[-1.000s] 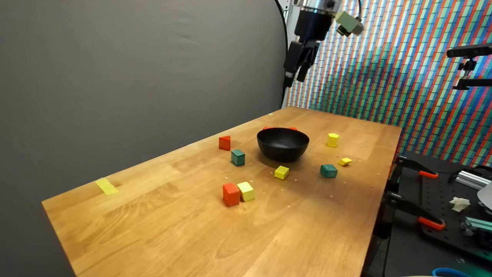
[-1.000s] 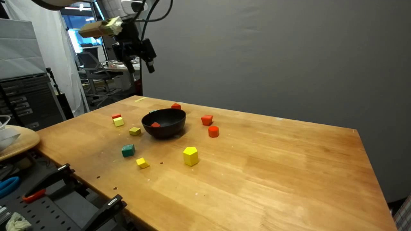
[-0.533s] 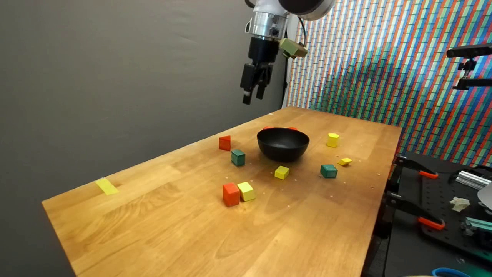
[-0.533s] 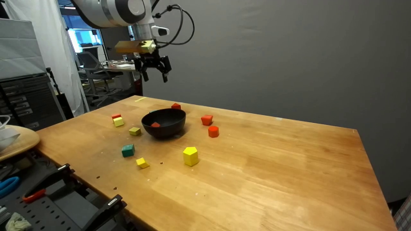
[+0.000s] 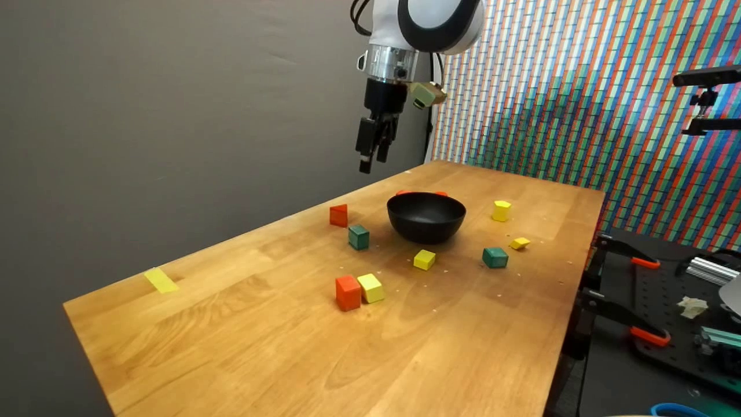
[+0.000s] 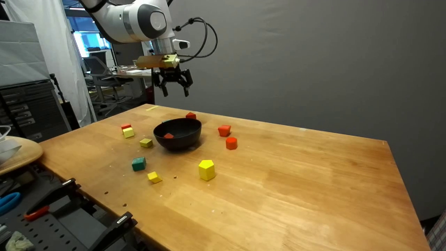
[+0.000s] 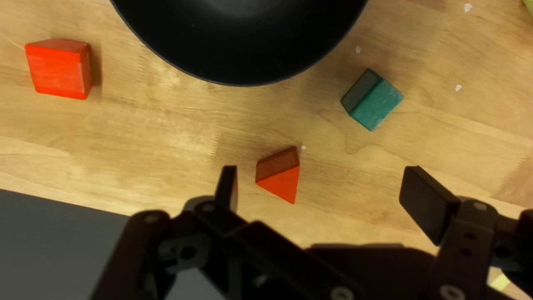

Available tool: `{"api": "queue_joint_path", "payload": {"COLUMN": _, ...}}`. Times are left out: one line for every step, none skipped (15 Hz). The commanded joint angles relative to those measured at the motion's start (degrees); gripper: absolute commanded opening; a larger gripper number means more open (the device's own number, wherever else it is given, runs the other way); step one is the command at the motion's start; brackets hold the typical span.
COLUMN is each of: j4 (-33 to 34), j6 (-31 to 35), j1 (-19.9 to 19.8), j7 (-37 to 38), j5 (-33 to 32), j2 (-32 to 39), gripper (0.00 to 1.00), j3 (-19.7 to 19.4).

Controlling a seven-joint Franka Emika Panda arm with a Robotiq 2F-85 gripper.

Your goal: Put all the toy blocks into the bowl.

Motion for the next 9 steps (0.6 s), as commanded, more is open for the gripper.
{"api": "queue_joint_path", "payload": {"j4": 3.3, "j6": 5.2, "j1": 1.4, "j7": 0.8, "j5": -1.2, "j2": 5.7, "gripper": 1.0, "j3": -1.4}}
{"api": "queue_joint_path", "payload": {"j4": 4.8, "j6": 5.3, "j1": 1.2, "j7": 0.4, "j5": -0.1, "j2": 7.6, "gripper": 1.0, "j3": -1.0}}
{"api": "queue_joint_path", "payload": {"j4": 6.0, "j6": 5.5, "j1": 1.4, "j7": 0.7, "j5": -0.2, "j2": 9.2, "gripper": 1.0, "j3": -1.2}}
{"api": "queue_joint_path", "payload": {"j4": 7.2, "j6": 6.0, "j1": 1.6, "j7": 0.9, "j5": -0.3, "j2": 10.7, "gripper": 1.0, "j3": -1.4}}
{"api": "queue_joint_path", "payload": {"j4": 8.5, "j6": 6.7, "j1": 2.1, "j7": 1.4, "j5": -0.9, "j2": 12.3, "gripper": 1.0, "j3": -2.0}}
{"api": "queue_joint_path", "payload": {"j4": 9.8, "j6": 7.2, "j1": 2.5, "j7": 1.7, "j5": -1.3, "j2": 13.8, "gripper": 1.0, "j3": -2.6}}
{"api": "queue_joint_path", "payload": {"j4": 11.0, "j6": 7.3, "j1": 2.9, "j7": 1.8, "j5": -1.6, "j2": 15.1, "gripper": 1.0, "j3": -3.0}}
{"api": "queue_joint_path", "payload": {"j4": 12.2, "j6": 7.7, "j1": 3.7, "j7": 2.1, "j5": -2.1, "j2": 16.5, "gripper": 1.0, "j3": -3.8}}
{"api": "queue_joint_path", "payload": {"j4": 13.3, "j6": 7.9, "j1": 4.3, "j7": 2.4, "j5": -2.4, "j2": 17.7, "gripper": 1.0, "j3": -4.4}}
